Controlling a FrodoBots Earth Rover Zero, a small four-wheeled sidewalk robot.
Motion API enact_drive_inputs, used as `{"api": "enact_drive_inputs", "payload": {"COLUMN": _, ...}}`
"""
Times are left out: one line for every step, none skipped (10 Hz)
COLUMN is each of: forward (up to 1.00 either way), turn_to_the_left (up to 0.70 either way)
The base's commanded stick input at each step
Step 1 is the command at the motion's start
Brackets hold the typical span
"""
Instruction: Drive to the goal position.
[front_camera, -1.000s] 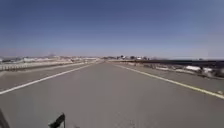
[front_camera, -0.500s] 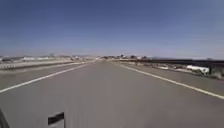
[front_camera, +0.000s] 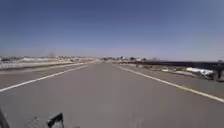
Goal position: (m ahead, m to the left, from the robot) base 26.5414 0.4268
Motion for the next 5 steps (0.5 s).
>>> {"api": "enact_drive_inputs", "payload": {"forward": 1.0, "turn_to_the_left": 0.0}}
{"api": "enact_drive_inputs", "payload": {"forward": 1.0, "turn_to_the_left": 0.0}}
{"api": "enact_drive_inputs", "payload": {"forward": 1.0, "turn_to_the_left": 0.0}}
{"api": "enact_drive_inputs", "payload": {"forward": 1.0, "turn_to_the_left": 0.0}}
{"api": "enact_drive_inputs", "payload": {"forward": 1.0, "turn_to_the_left": 0.27}}
